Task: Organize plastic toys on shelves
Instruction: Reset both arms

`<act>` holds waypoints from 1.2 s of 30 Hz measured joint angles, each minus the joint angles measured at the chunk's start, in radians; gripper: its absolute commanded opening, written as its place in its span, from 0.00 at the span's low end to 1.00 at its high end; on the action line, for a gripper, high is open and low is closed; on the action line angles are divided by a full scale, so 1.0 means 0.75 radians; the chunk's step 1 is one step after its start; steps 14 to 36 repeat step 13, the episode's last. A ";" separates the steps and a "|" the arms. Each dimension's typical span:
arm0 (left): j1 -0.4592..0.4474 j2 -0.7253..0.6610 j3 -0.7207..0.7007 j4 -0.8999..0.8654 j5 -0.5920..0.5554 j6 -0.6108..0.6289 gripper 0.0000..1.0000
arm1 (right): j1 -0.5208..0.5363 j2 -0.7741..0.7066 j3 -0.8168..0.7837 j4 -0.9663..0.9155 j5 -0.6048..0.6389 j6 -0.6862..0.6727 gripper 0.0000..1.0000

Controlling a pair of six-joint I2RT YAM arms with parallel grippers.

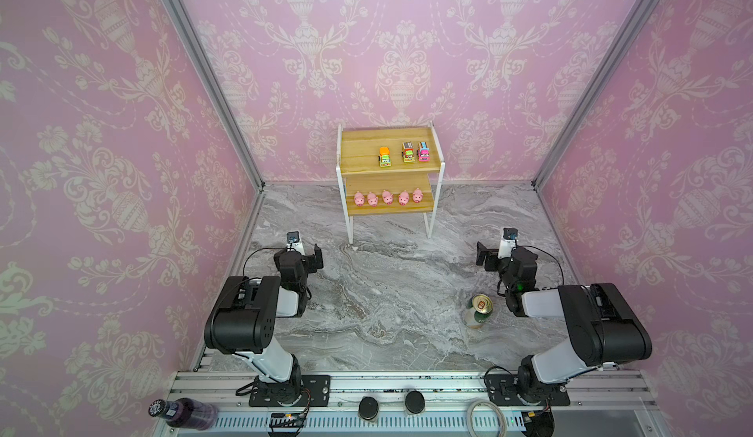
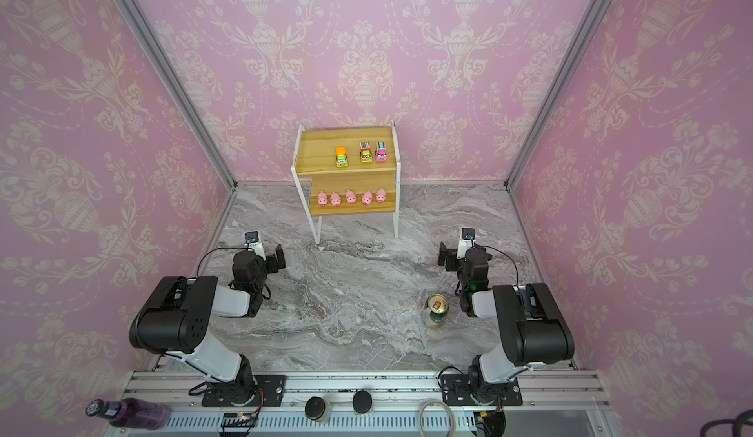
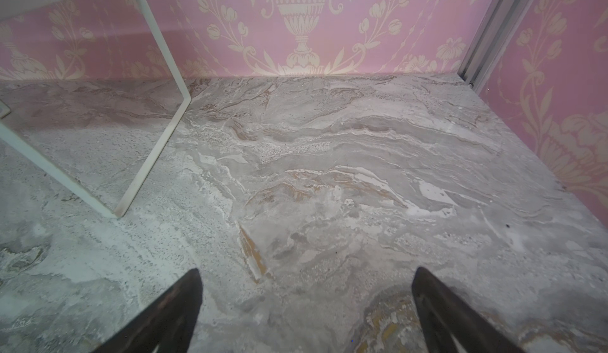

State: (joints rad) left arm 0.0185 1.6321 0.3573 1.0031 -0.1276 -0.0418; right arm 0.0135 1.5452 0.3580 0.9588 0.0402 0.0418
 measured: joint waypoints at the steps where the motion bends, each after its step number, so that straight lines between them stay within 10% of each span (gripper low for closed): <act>1: 0.000 0.000 0.000 0.000 0.000 0.000 0.99 | 0.000 0.000 0.000 -0.001 0.000 0.000 1.00; 36: 0.000 0.000 0.000 0.004 0.000 0.000 0.99 | 0.000 0.000 0.000 -0.012 0.000 0.000 1.00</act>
